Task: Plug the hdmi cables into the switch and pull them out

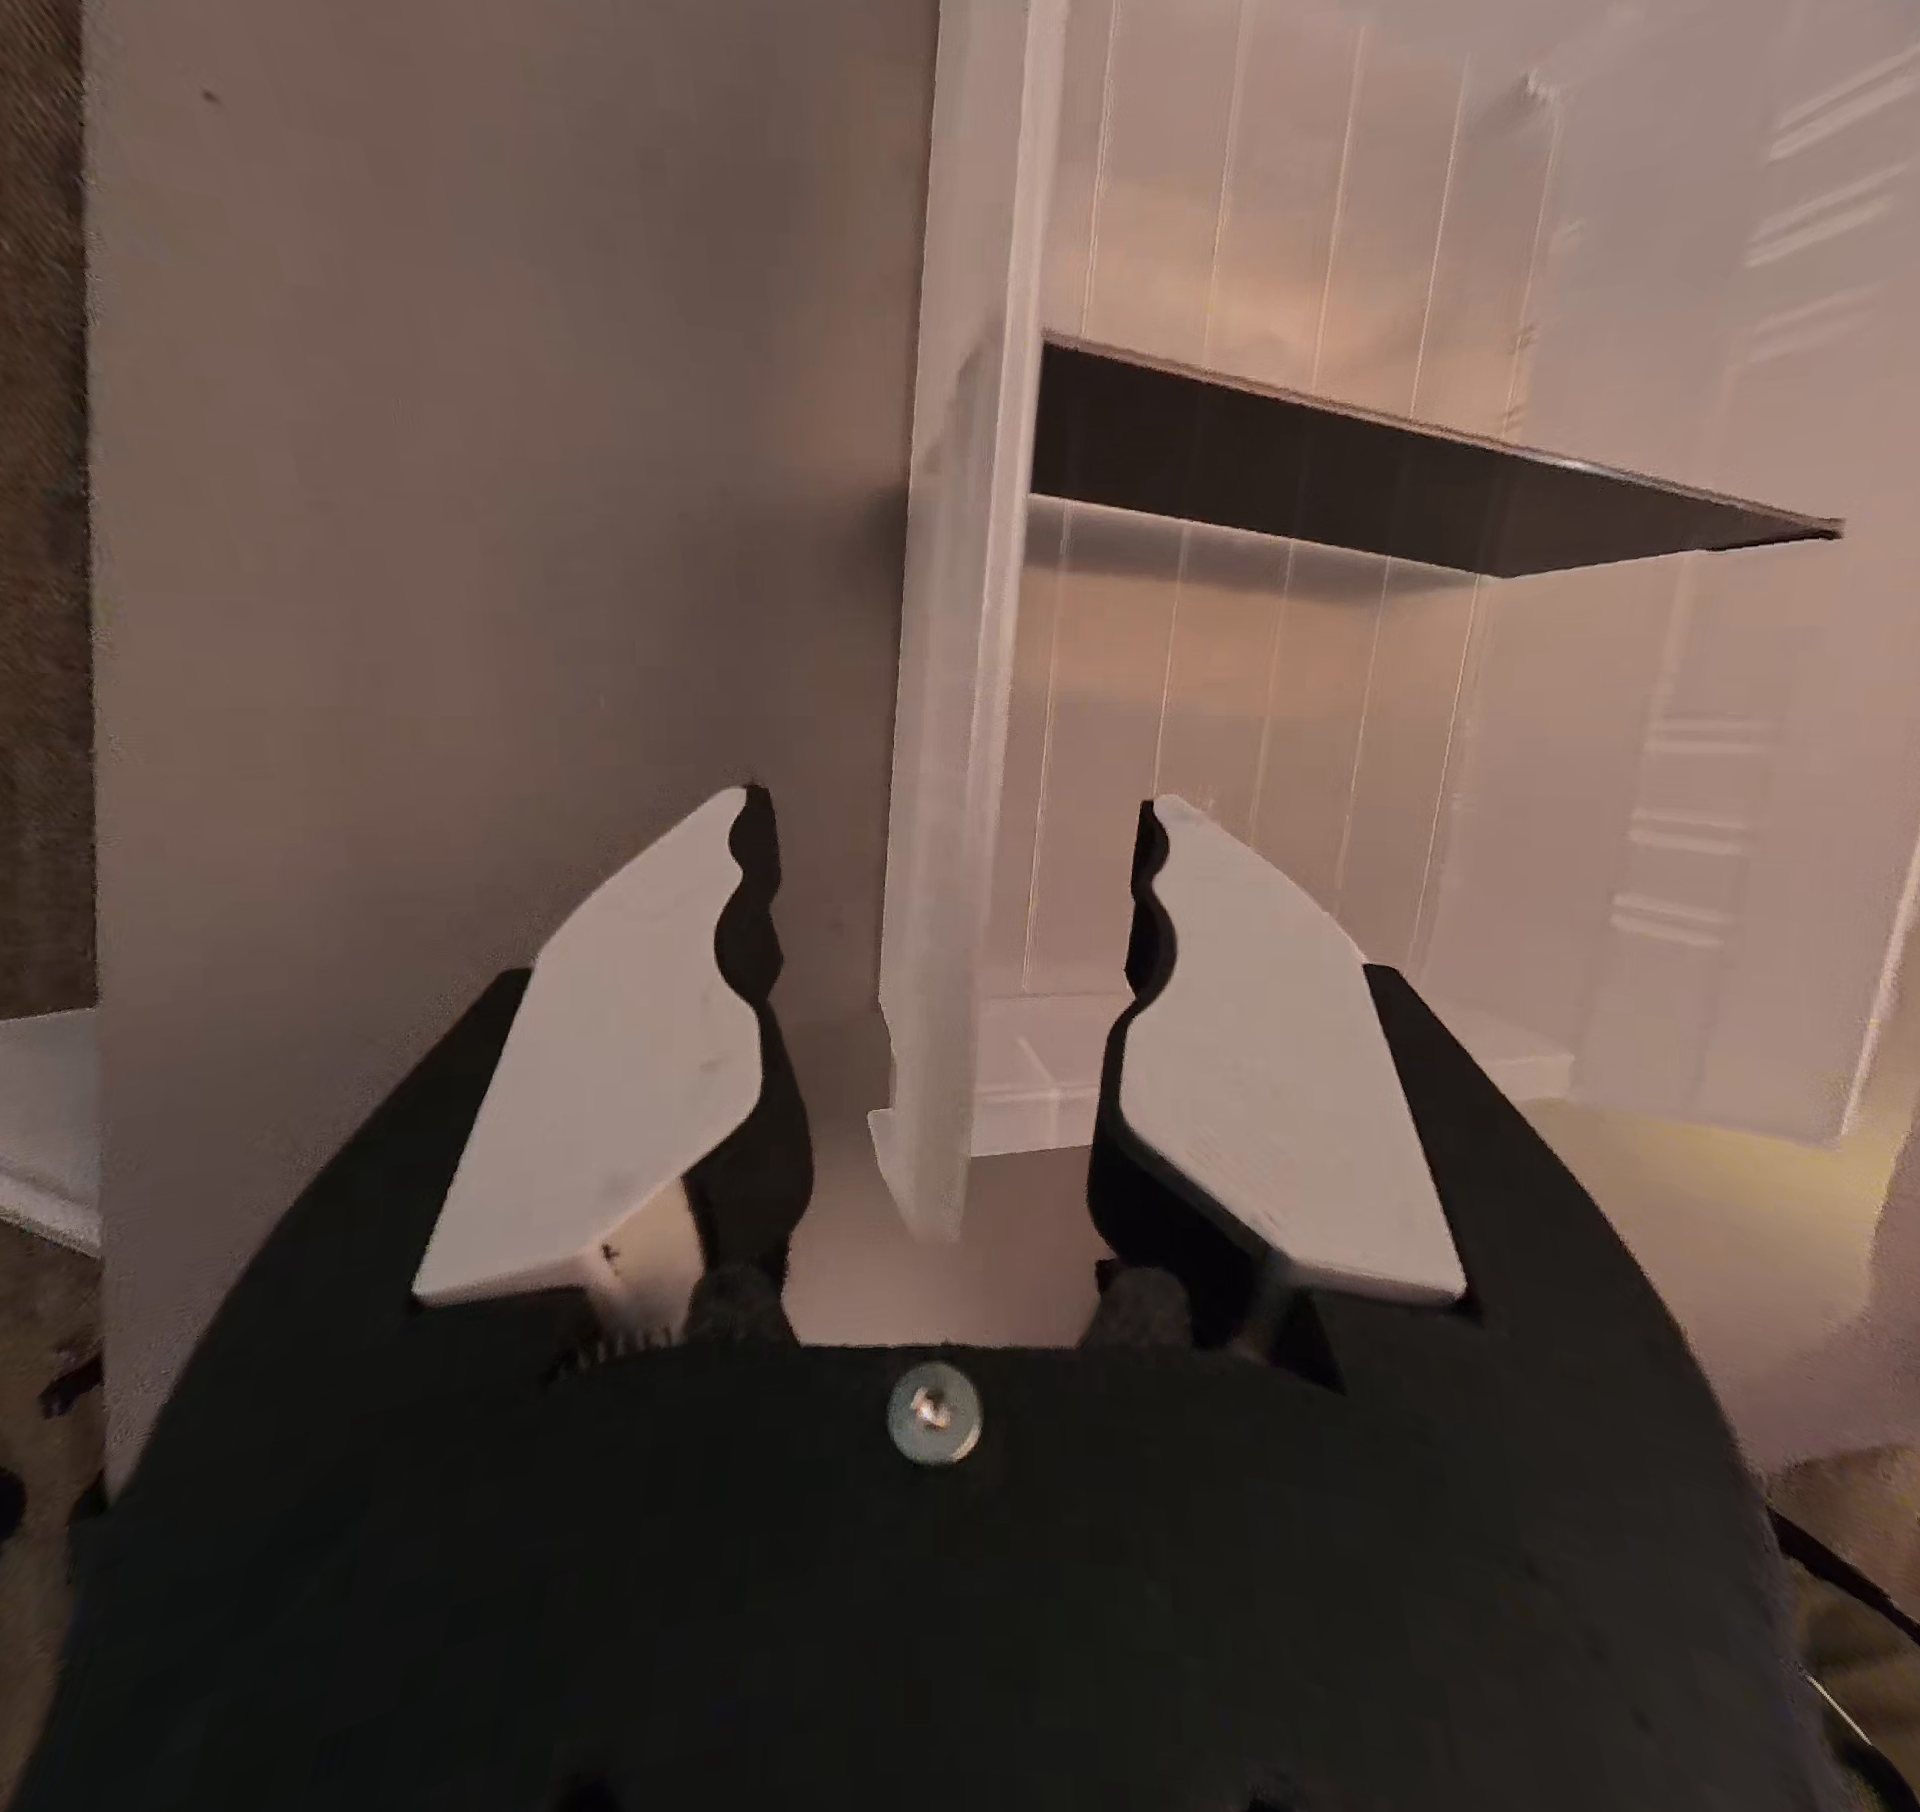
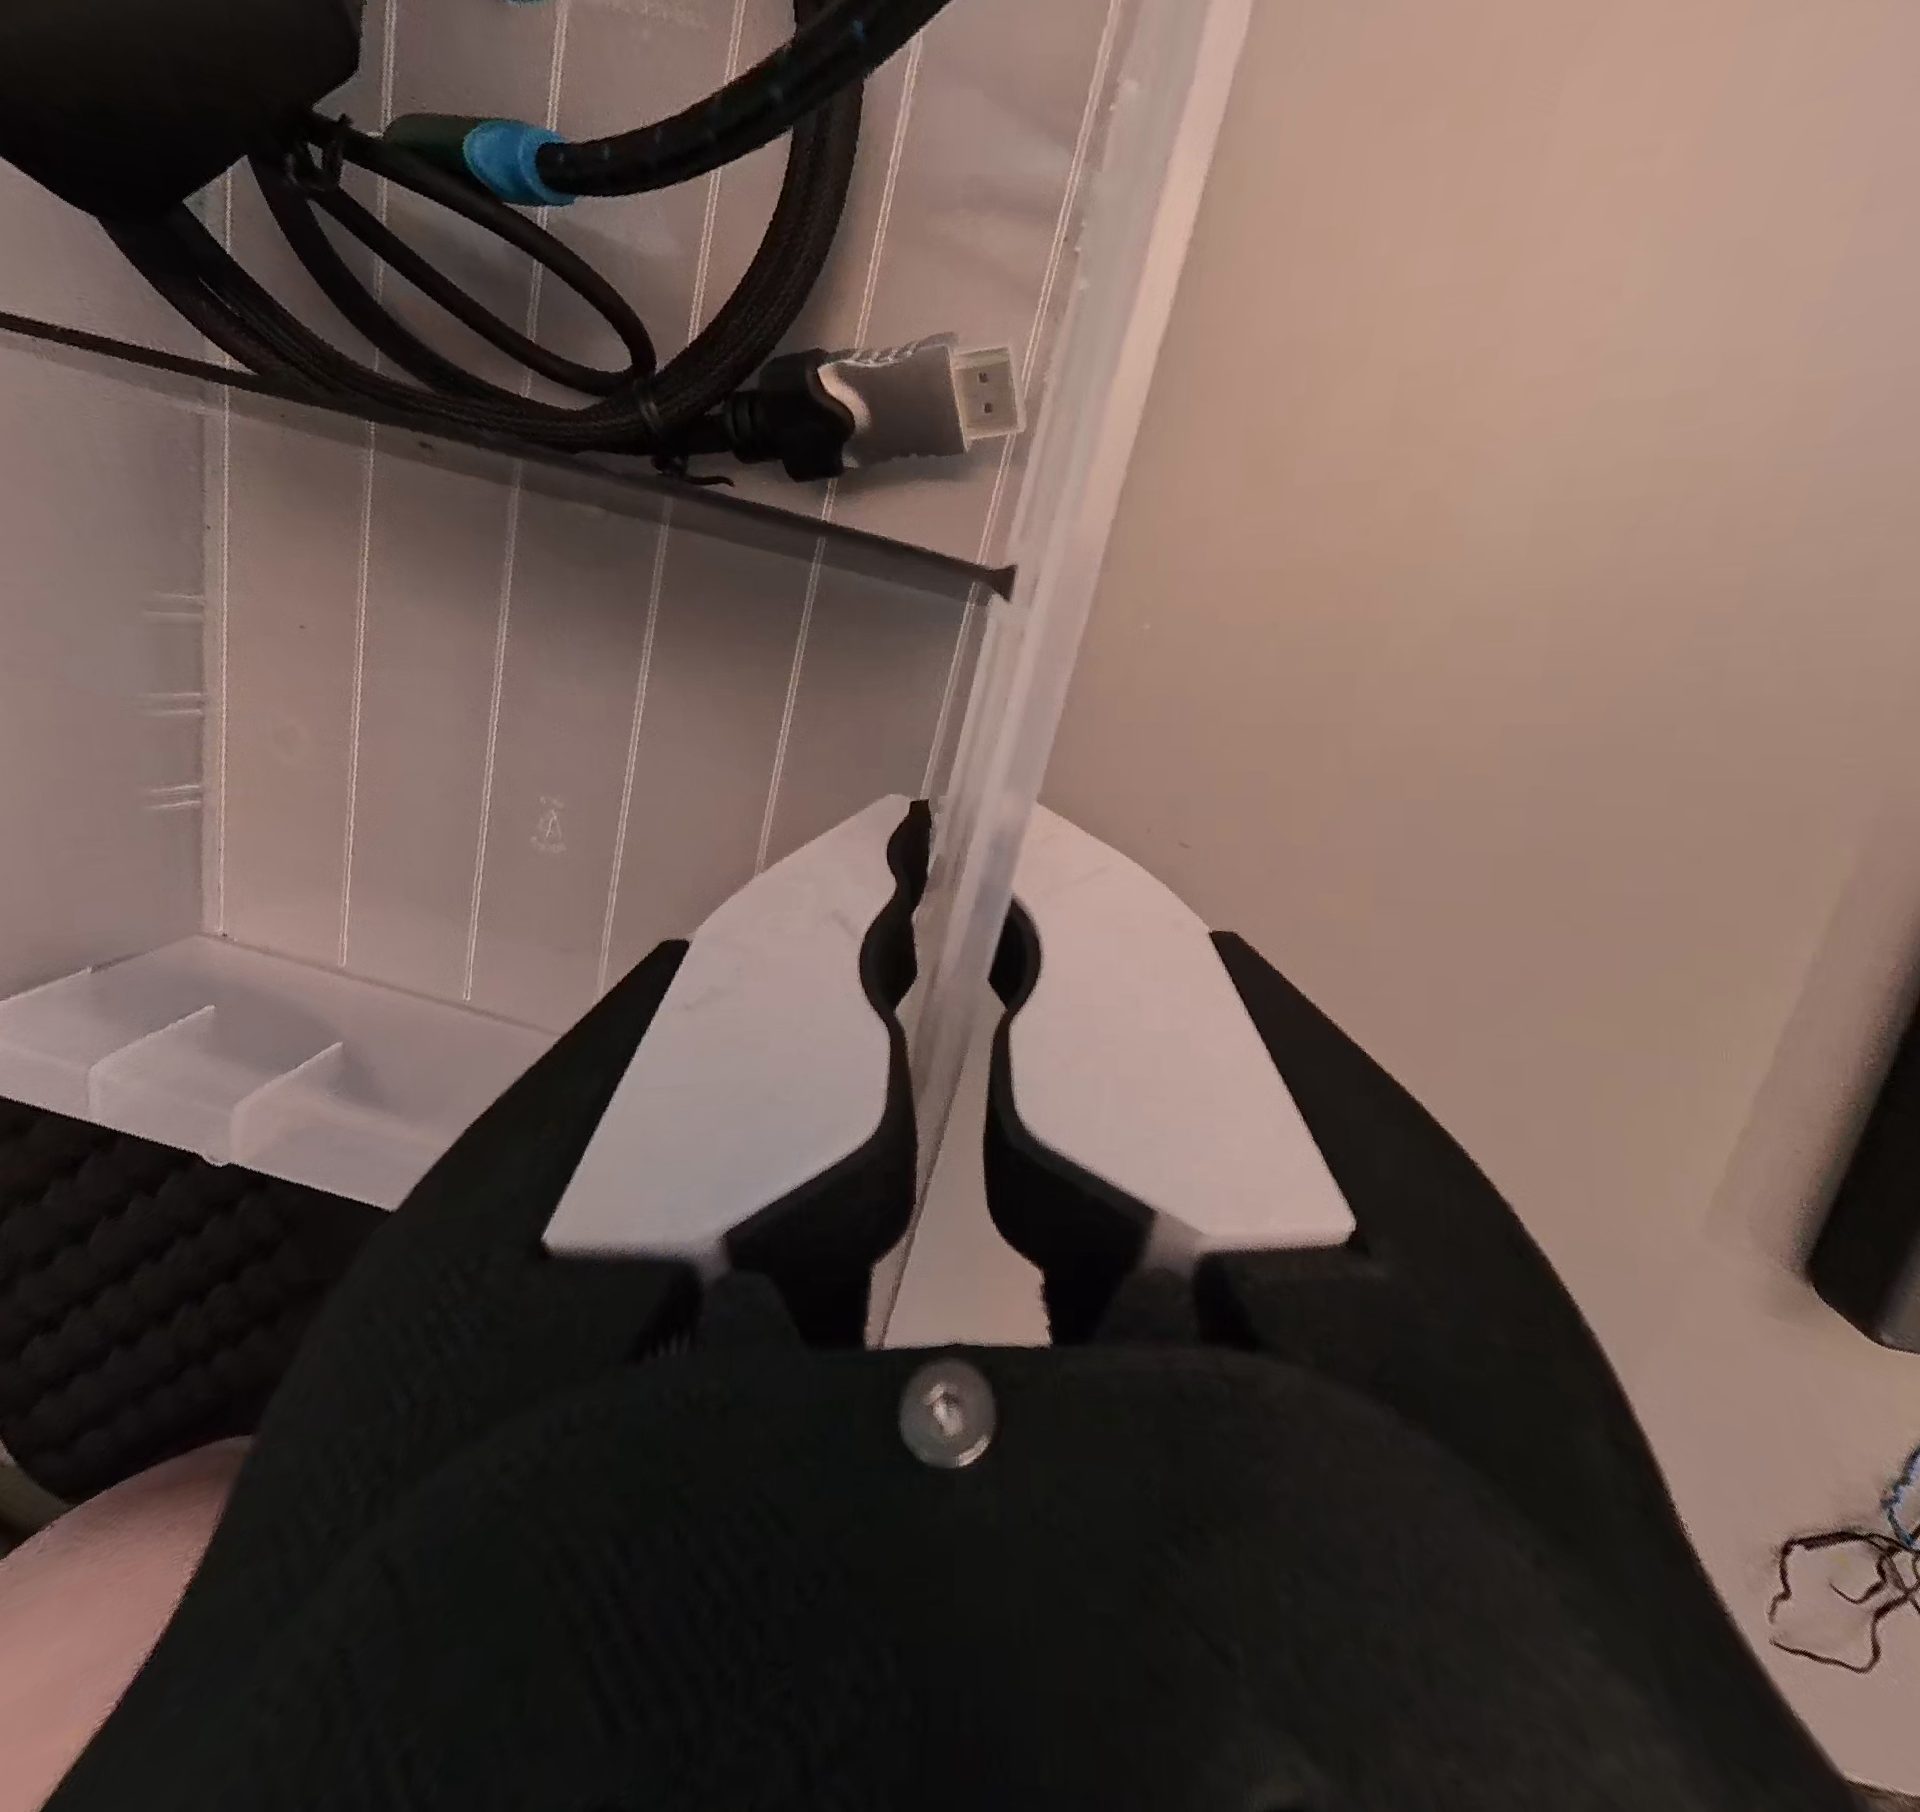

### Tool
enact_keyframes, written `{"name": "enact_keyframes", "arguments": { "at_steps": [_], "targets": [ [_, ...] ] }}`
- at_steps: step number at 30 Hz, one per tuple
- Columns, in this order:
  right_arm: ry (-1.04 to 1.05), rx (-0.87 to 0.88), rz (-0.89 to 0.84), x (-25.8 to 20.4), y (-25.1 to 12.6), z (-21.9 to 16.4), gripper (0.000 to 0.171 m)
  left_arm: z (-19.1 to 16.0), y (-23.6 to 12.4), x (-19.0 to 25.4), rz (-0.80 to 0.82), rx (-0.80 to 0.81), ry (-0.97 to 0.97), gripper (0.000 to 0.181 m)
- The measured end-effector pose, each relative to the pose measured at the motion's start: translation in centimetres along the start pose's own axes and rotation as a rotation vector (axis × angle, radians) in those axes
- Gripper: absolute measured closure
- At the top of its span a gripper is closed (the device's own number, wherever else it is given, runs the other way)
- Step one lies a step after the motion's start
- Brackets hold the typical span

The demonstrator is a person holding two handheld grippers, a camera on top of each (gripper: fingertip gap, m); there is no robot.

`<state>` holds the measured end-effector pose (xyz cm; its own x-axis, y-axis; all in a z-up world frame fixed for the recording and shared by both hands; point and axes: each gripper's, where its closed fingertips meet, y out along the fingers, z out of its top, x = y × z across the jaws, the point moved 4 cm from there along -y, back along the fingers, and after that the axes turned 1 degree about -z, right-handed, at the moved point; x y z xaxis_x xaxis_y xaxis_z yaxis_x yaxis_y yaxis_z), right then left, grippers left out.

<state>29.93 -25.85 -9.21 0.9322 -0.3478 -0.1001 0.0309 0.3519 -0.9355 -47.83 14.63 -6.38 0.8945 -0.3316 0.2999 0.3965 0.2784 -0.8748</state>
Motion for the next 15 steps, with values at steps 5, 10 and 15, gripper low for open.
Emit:
{"name": "enact_keyframes", "arguments": {
  "at_steps": [5,10,15],
  "targets": [
    [-0.021,-0.016,-0.018,-0.1,0.3,0.1,0.161,-0.9,1.4,0.2,-0.027,-0.098,0.017,0.124],
    [-0.03,-0.033,-0.015,-0.3,0.6,0.2,0.16,-1.2,2.4,-0.1,0.009,-0.181,0.007,0.163],
    [-0.041,-0.042,-0.009,-0.5,0.8,0.3,0.159,-1.5,2.6,0.1,0.125,-0.242,0.138,0.175]
  ]
}}
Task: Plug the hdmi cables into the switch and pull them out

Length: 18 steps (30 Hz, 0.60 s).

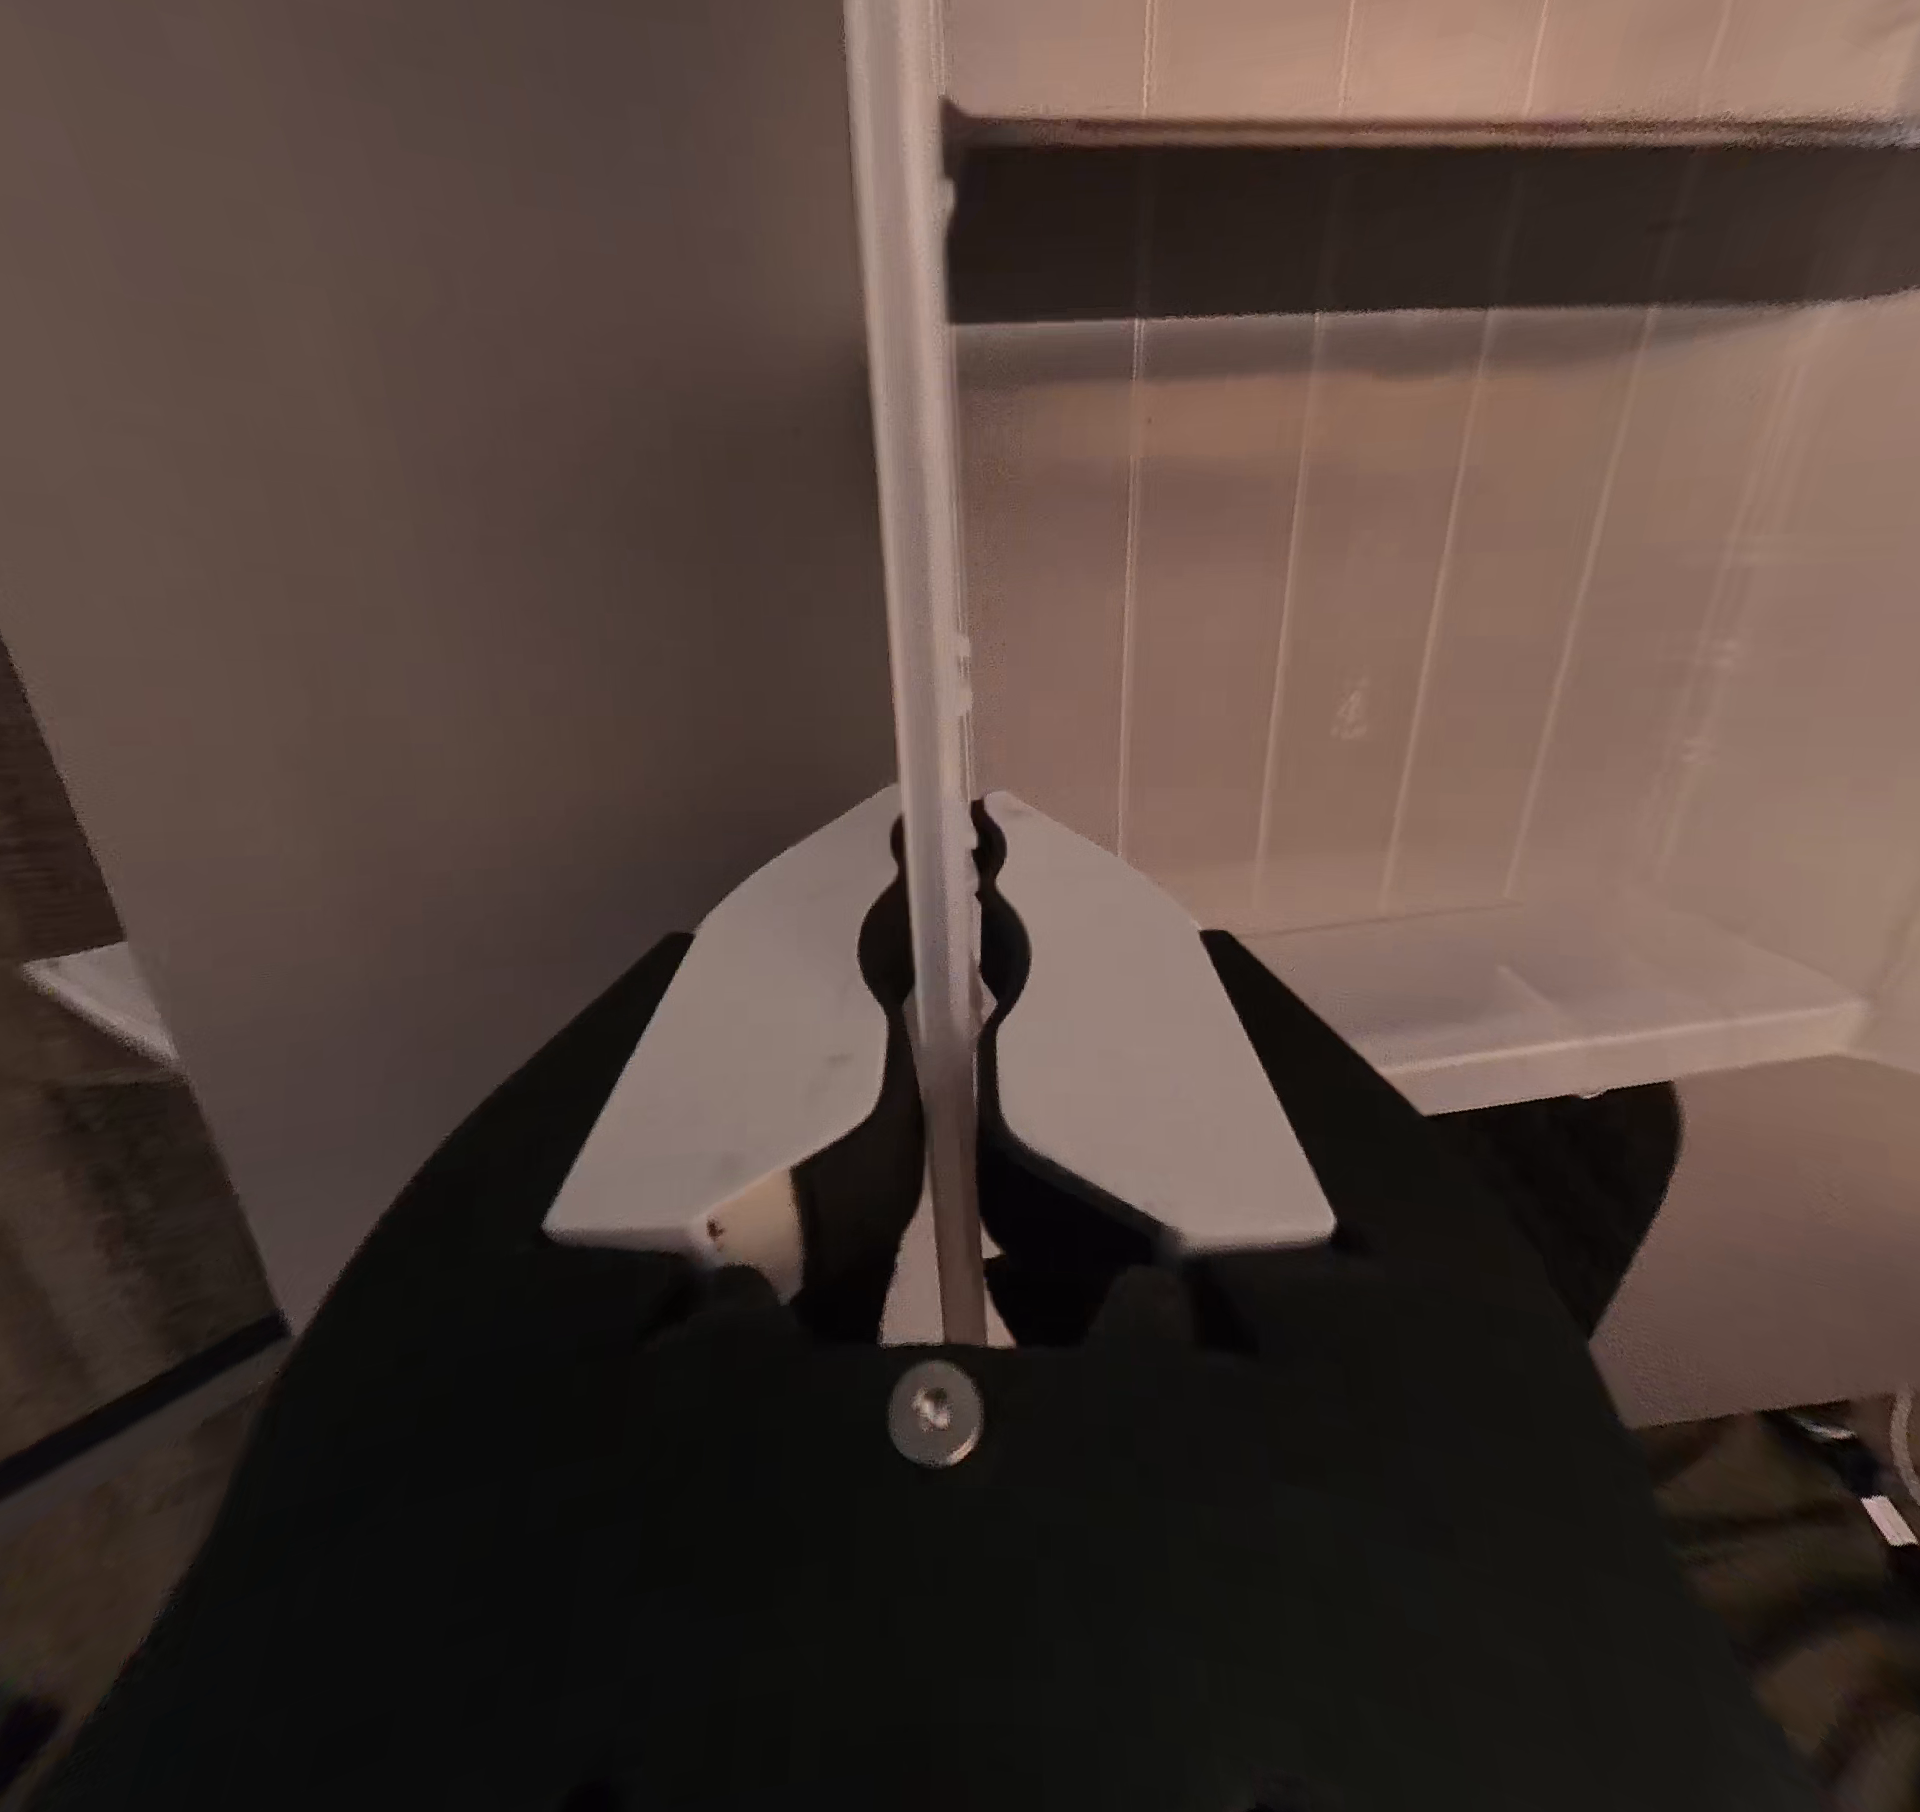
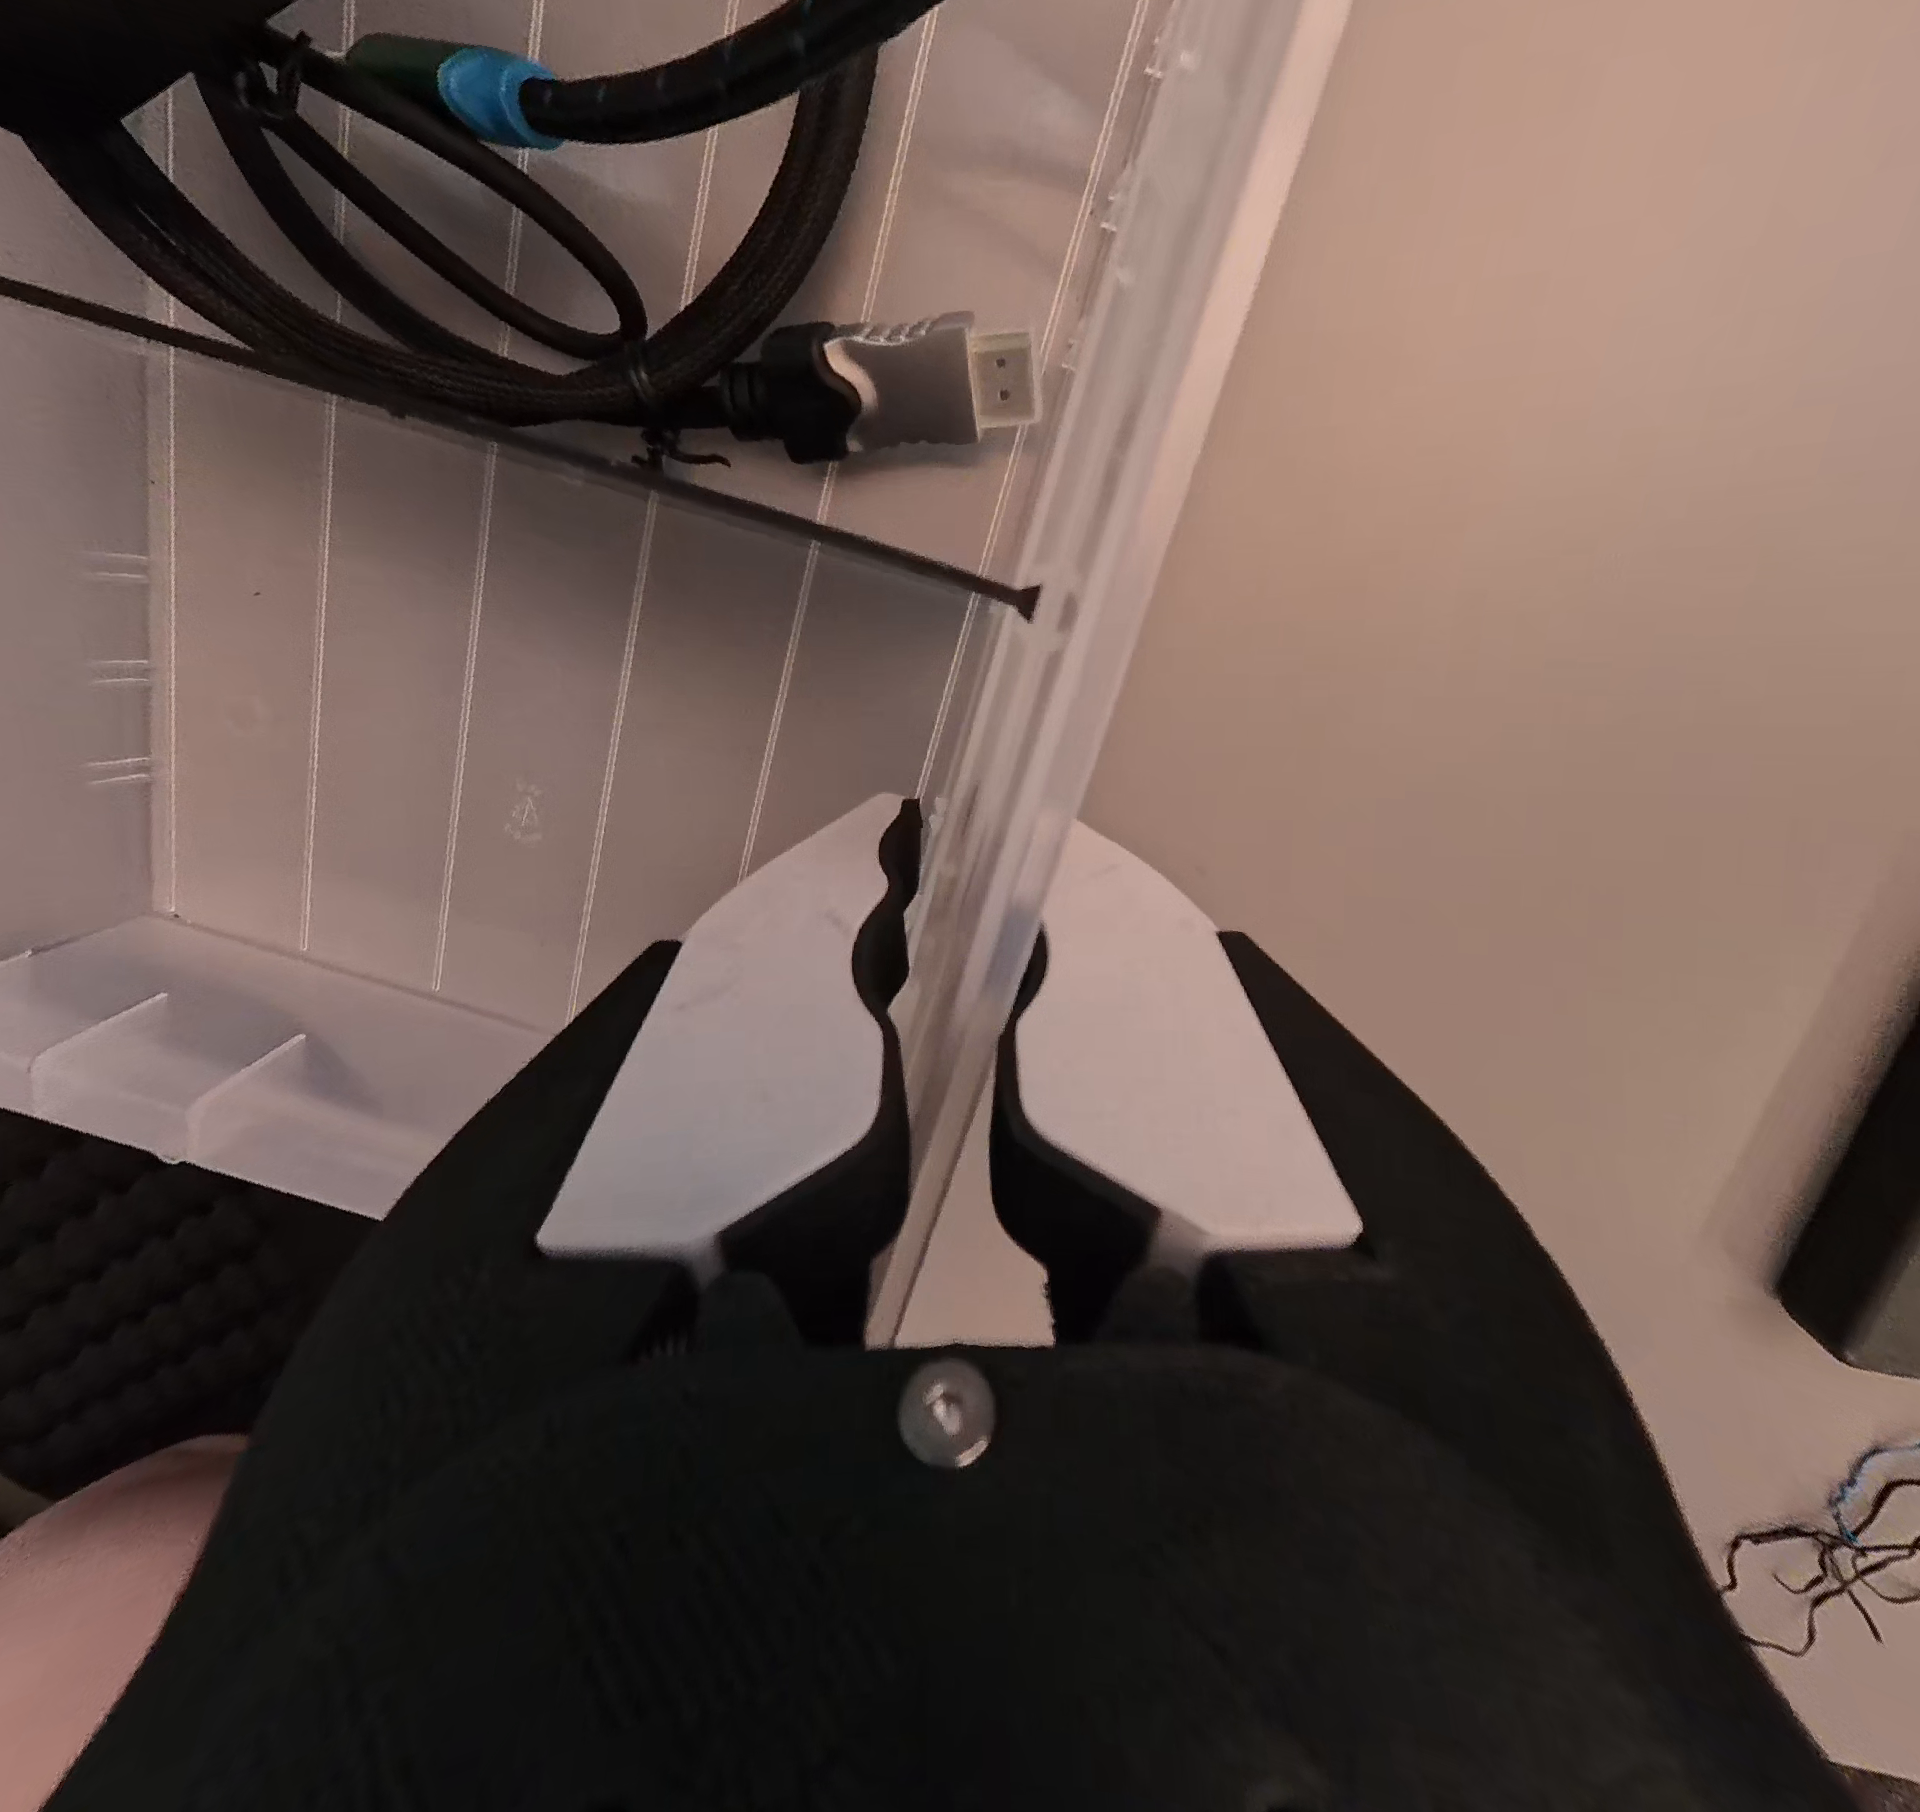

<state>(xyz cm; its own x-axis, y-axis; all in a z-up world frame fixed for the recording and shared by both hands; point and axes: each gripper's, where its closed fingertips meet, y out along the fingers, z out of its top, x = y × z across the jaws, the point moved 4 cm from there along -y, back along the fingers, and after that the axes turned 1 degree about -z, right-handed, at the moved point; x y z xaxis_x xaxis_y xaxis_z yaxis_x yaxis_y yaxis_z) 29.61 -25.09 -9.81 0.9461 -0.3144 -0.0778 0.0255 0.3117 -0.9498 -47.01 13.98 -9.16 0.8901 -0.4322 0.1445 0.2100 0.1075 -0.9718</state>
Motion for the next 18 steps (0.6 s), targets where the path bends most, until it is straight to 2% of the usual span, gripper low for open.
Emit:
{"name": "enact_keyframes", "arguments": {
  "at_steps": [6,18],
  "targets": [
    [-0.011,0.001,0.004,-0.1,0.1,0.1,0.158,0.3,0.4,1.7,0.012,-0.044,0.105,0.174],
    [-0.028,0.001,0.011,-0.1,0.2,0.0,0.156,0.6,0.6,2.6,0.009,-0.064,0.145,0.172]
  ]
}}
